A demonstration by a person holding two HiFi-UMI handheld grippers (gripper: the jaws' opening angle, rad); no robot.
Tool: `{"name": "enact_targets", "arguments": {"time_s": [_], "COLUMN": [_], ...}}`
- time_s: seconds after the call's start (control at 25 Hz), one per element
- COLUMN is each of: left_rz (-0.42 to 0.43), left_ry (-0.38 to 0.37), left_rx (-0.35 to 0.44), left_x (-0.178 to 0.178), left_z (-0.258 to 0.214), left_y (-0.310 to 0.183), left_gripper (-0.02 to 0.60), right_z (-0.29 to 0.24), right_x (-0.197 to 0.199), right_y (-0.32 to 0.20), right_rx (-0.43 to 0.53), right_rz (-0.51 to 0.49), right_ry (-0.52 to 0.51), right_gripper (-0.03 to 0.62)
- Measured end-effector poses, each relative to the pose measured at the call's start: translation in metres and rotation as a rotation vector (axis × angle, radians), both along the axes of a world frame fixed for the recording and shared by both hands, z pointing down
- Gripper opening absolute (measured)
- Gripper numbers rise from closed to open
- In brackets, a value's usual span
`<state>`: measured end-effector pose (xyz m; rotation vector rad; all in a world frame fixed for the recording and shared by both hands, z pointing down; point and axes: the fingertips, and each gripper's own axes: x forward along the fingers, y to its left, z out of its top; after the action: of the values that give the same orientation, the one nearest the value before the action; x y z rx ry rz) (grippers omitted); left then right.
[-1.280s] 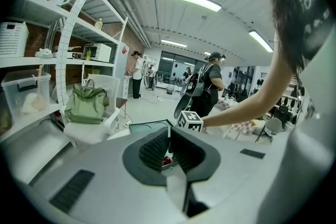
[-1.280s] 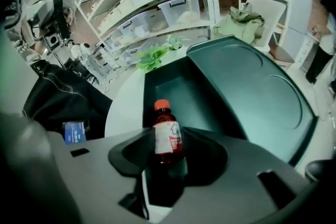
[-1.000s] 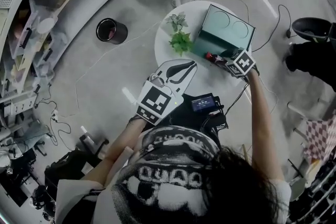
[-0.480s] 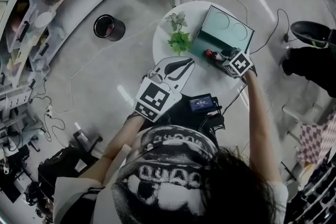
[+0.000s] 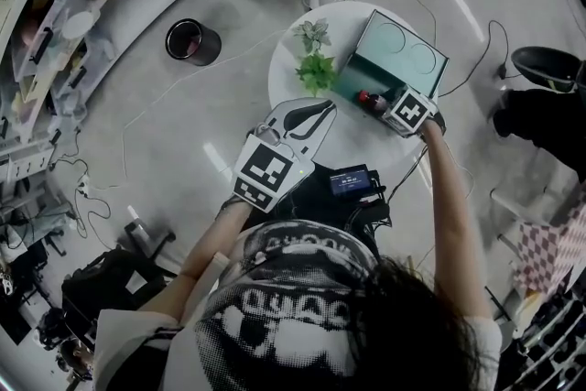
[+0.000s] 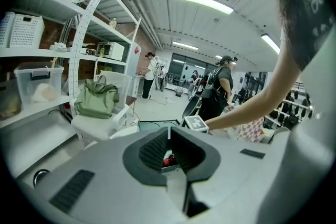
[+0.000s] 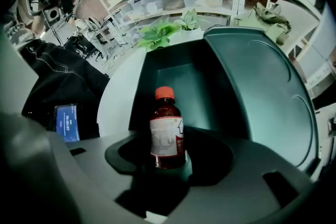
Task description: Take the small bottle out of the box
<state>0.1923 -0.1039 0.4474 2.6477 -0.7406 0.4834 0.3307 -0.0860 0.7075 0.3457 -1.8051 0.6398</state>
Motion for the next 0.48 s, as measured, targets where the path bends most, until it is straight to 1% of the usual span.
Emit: {"name": "enact_targets", "arguments": {"time_s": [0.12, 0.32, 0.4, 0.48], "left_rz": [-0.001, 0.014, 0.018, 0.015], "left_ry": [0.005, 0.003, 0.003, 0.003], "left_rx": [-0.009, -0.022, -0.02, -0.017], "left_x": [-0.0013, -0.0021, -0.0035, -0.0072], "left_z": [0.0028, 0.0091, 0.0091, 0.008], "left_y": [0.0006, 0.0031, 0.0023, 0.0005], "left_gripper": [0.023, 0.023, 0.023, 0.023], "right_z": [0.001, 0.0016, 0.0028, -0.0004], "right_x": [-0.0019, 0.0006, 0.0015, 0.001], "right_y": [0.0004, -0.0042, -0.0039, -0.0062], "right_rx": [-0.005, 0.055, 0.054, 0.053], "right_rz": [0.01, 0.02, 0.066, 0.133], "right_ry": [-0.008, 0.045, 0.039, 0.015], "right_gripper": [0.215, 0.212, 0.209, 0.207]}}
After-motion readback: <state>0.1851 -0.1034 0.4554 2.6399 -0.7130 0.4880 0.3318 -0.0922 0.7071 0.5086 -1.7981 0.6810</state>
